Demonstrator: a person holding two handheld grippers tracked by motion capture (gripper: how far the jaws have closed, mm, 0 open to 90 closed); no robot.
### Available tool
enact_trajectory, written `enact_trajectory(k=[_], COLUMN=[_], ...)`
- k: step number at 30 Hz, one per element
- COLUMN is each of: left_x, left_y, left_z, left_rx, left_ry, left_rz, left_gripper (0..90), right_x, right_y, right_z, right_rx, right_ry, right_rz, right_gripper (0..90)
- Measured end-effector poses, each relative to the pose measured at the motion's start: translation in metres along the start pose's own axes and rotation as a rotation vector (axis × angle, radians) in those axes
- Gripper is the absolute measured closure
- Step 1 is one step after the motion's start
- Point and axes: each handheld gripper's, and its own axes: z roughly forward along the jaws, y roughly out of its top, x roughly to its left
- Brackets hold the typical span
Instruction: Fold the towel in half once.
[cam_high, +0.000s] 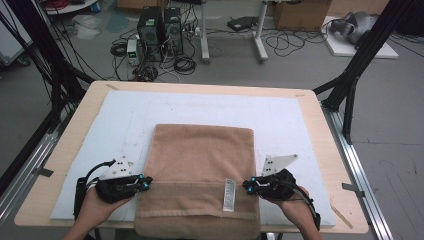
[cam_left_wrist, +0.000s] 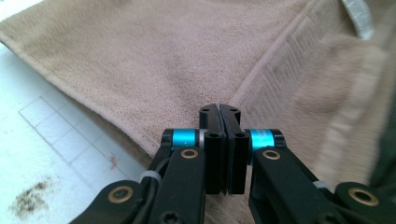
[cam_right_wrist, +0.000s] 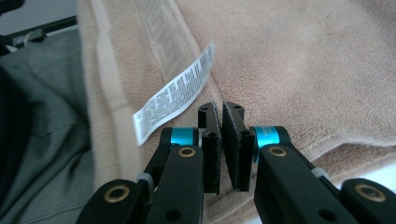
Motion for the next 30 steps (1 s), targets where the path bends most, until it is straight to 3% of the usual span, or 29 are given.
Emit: enact_trajectory(k=[3,5,8,11,15,20,27,30], left_x=[-0.003,-0.002,0.005,0.016,0.031,0.047,0.065,0.081], left_y=[-0.002,-0.004,-0.003,0.004,0.016,0.028,0.045,0.051], left_z=[-0.002,0.002,0.005,0.009,0.015,0.021,0.026,0.035], left_rx=[0.016,0.038,0.006,-0.008,-0.035,-0.049,-0.056,-0.056], left_ry=[-0.009,-0.013,-0.030,0.010,0.058,0.110,0.169,0.194], left_rz=[0.014,0.021,-0.017,-0.036,-0.053,-0.051,-0.023,-0.050], left_gripper=[87.7,84.7,74.5,65.6,61.9,61.2,55.9,53.0], right_x=[0.005,0.002,-0.003,-0.012,-0.031,-0.053,-0.084,-0.100], right_y=[-0.003,-0.005,-0.005,0.001,0.010,0.019,0.035,0.042], right_z=[-0.002,0.003,0.006,0.003,0.006,0.011,0.010,0.010], right_rx=[0.001,0.023,0.008,-0.016,0.004,-0.010,-0.020,-0.018], right_ry=[0.008,0.043,0.061,0.051,-0.016,-0.073,-0.156,-0.182], right_rz=[0.004,0.013,0.019,0.029,0.028,0.060,0.086,0.096], right_gripper=[85.4,83.4,78.3,72.0,66.0,59.1,54.7,51.7])
